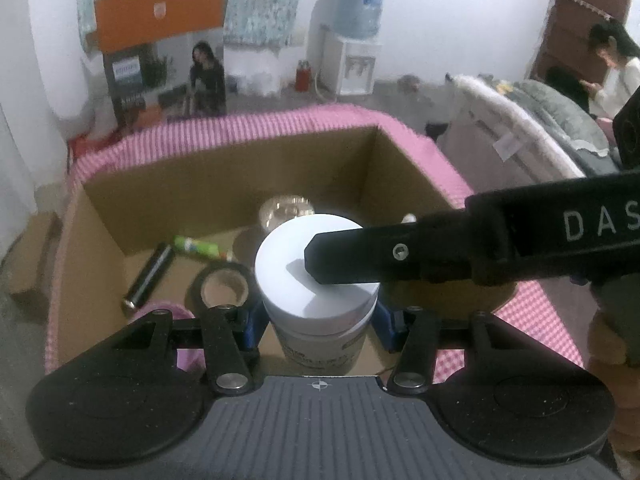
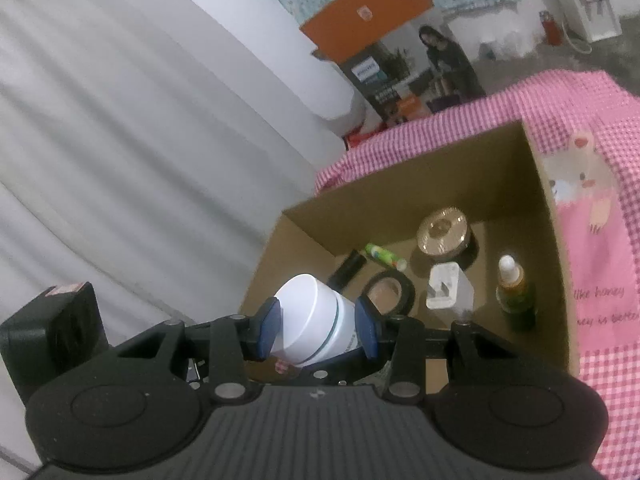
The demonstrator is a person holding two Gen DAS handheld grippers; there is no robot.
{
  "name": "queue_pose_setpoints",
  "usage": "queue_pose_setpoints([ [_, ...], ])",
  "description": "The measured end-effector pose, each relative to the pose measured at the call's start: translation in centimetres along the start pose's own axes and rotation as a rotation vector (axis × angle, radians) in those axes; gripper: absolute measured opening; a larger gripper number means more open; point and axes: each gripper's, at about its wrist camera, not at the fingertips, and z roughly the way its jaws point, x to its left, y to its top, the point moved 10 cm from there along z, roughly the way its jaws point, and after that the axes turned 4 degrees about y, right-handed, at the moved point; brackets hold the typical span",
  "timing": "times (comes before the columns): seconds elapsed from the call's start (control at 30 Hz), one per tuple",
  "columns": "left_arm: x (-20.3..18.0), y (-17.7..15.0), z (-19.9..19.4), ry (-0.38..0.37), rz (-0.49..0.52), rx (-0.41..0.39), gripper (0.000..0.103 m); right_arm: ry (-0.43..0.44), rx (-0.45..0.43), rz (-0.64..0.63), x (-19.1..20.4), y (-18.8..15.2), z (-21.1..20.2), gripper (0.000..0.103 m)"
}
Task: Organize rigid objects
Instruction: 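Carry the white supplement jar with the right gripper over the box, then lower the supplement jar into the box and open the right gripper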
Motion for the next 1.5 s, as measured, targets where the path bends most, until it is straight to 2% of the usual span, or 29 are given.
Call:
queue_pose_setpoints([
  [0.13, -0.6, -0.8, 0.1, -0.017, -0.019, 0.035, 0.053, -0.030, 0.026, -0.015, -0.3, -0.9, 0.1, 0.045],
  [0.5, -2.3, -0.2, 2.3, -0.049, 0.002, 0.078, 0.053, -0.122, 0.018, -0.076, -1.5, -0.9, -1.0, 0.046],
  [0.63, -2.8, -0.5, 3.0, -0.048, 0.013, 0.100, 0.053, -0.145, 0.013, -0.100, -1.6, -0.9, -1.2, 0.053],
  [0.77, -3.2, -0.4, 2.8, -0.050, 0.023, 0.079, 0.062, -0.173, -0.014, -0.140, -1.5, -0.6, -1.8, 0.056],
  [0.9, -3.5, -0.1, 2.1, -0.029, 0.050, 0.039, 0.079, -0.181, -0.046, -0.159, -1.4, -0.3, -2.7, 0.056],
  [1.0, -3.6, 0.0, 1.1, -0.013, 0.067, 0.004, 0.086, -0.181, -0.095, -0.168, -1.1, 0.1, -3.9, 0.063],
  [1.1, -3.5, 0.3, -0.2, 0.003, 0.076, -0.032, 0.091, -0.182, -0.143, -0.182, -0.5, 0.5, -5.4, 0.065],
  [1.27, -2.6, 0.5, -3.4, 0.036, 0.058, -0.114, 0.101, -0.204, -0.236, -0.227, 1.2, 1.0, -8.7, 0.076],
  [1.37, -1.9, 0.4, -5.0, 0.052, 0.036, -0.139, 0.103, -0.222, -0.295, -0.258, 2.1, 0.8, -10.7, 0.087],
  [1.43, -1.1, 0.0, -5.8, 0.070, 0.019, -0.145, 0.103, -0.230, -0.320, -0.273, 2.4, 0.4, -11.7, 0.099],
  [1.5, -0.3, -0.4, -6.4, 0.110, 0.004, -0.150, 0.103, -0.249, -0.335, -0.287, 2.6, -0.1, -12.4, 0.102],
])
